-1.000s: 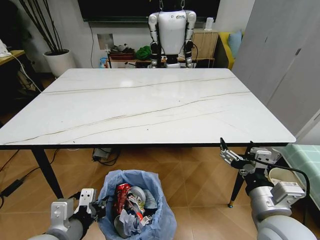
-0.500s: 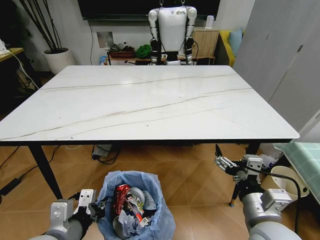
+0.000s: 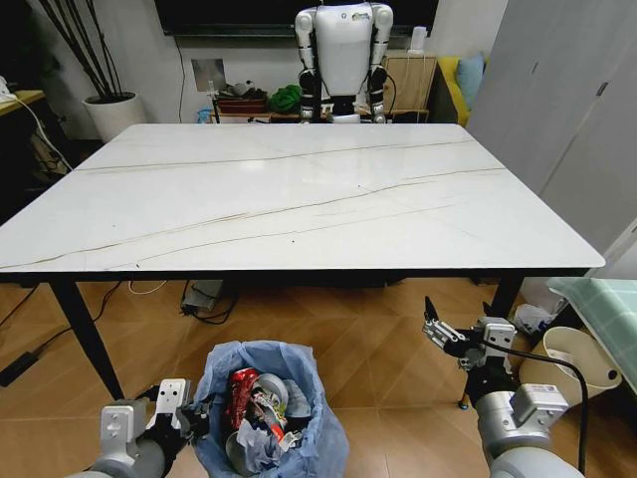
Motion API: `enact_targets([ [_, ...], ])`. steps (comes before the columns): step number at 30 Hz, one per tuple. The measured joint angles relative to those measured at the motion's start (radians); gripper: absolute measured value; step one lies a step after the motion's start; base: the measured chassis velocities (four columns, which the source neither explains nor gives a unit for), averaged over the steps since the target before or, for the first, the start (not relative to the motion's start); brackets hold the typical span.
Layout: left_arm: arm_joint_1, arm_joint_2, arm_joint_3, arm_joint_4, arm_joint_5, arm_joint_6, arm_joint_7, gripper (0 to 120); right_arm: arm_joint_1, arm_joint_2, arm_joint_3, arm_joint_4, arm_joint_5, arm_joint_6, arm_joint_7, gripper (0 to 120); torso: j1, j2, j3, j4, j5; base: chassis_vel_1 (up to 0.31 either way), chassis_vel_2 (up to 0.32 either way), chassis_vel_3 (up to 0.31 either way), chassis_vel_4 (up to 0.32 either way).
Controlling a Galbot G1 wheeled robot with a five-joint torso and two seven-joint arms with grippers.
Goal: Pick up the trash bin and place the trash from the table into it.
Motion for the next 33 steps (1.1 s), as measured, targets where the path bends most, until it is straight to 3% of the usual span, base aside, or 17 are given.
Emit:
enact_targets([
  [33,0.004,0.000,-0.037,0.000,0.019,0.000,0.021,0,-0.007,0.005,0.013,-0.012,-0.013,0.017,-0.001,100,-0.053,-0.137,-0.084,0.0000,-0.0001,0.000,0.000,0.000,0.000],
])
